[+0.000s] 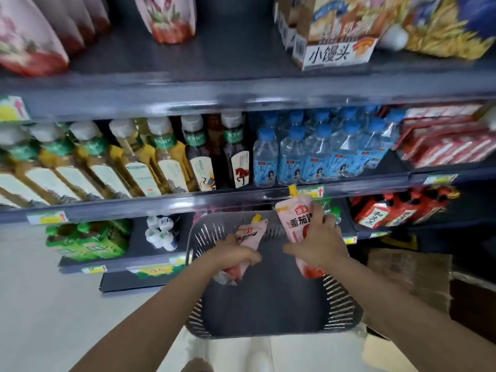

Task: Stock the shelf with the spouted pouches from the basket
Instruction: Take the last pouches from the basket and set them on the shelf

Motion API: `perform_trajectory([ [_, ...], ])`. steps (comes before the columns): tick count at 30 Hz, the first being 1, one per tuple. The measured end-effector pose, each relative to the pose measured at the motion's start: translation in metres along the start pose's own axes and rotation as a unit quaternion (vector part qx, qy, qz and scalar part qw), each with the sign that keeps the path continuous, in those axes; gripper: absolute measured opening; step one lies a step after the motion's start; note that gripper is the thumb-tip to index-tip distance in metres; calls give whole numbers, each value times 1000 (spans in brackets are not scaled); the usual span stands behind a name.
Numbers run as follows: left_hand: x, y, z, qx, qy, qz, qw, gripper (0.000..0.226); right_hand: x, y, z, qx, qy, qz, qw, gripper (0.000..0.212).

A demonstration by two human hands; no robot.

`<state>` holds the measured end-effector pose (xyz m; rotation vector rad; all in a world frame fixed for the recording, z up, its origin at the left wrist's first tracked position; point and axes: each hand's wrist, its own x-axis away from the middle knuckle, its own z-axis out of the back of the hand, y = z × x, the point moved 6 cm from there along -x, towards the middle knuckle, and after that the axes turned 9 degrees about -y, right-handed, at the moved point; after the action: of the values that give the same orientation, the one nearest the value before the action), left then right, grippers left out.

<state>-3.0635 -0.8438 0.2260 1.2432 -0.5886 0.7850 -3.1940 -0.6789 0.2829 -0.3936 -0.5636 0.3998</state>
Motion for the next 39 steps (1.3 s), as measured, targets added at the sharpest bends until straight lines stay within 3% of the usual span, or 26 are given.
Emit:
perform_trajectory([
  [4, 69, 44, 22, 54, 3, -93, 994, 53, 24, -48, 52, -15, 64, 80, 995, 117],
  [11, 180, 118, 103, 38, 122, -233, 964, 95, 59, -143, 135, -32, 171, 204, 963, 115],
  [17, 226, 132, 125, -12, 88, -207, 974, 75, 73, -211, 182, -66, 228, 270, 933, 114],
  [20, 245, 138, 144, 18, 105, -243, 964, 84, 76, -232, 198, -98, 240, 288, 922, 112],
  [27, 270, 178, 209, 43, 255, -348, 901, 99, 78, -272, 225, -115, 267, 292, 911, 109],
  [32, 255, 219, 253, -56, 442, -335, 830, 117, 74, -303, 233, -126, 279, 290, 907, 109],
  [39, 205, 258, 281, -94, 532, -306, 784, 129, 60, -323, 244, -122, 307, 266, 905, 110],
])
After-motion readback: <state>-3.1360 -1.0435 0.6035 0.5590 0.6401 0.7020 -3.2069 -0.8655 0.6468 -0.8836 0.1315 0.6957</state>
